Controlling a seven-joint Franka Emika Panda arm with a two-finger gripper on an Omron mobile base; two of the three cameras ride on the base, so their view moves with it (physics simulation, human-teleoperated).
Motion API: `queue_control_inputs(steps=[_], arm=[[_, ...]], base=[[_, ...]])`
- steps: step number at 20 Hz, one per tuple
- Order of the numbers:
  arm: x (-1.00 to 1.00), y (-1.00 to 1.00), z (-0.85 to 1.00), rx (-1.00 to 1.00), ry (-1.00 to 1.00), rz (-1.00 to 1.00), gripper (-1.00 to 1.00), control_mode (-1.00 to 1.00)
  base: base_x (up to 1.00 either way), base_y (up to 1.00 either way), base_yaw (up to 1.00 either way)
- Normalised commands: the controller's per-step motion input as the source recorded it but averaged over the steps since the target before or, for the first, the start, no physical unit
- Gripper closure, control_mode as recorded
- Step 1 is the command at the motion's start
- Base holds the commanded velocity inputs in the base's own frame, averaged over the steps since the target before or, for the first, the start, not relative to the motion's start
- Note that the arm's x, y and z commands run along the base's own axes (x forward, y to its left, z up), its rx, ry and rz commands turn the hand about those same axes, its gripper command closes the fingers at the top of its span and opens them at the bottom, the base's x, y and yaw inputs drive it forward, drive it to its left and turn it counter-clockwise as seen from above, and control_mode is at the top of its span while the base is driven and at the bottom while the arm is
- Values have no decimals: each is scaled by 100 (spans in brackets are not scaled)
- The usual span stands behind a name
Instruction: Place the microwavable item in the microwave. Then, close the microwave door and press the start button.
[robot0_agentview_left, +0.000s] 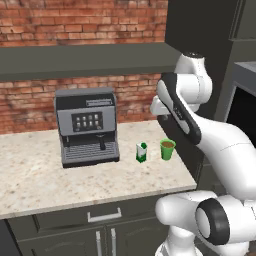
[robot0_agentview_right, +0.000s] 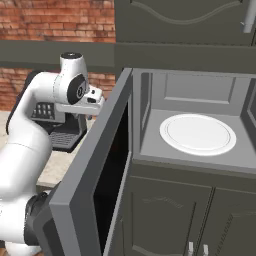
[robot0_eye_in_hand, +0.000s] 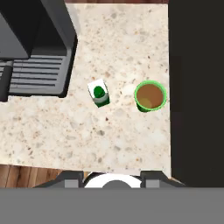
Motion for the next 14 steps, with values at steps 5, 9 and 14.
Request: queue_control_inputs(steps=[5, 9, 14], arm=[[-22, 20, -37, -9, -1, 0, -100, -100], [-10, 5, -94, -25, 4, 0, -100, -100], [-48, -14, -41, -9, -5, 1, -100, -100]], base=[[0, 0, 0], [0, 0, 0], [0, 0, 0]])
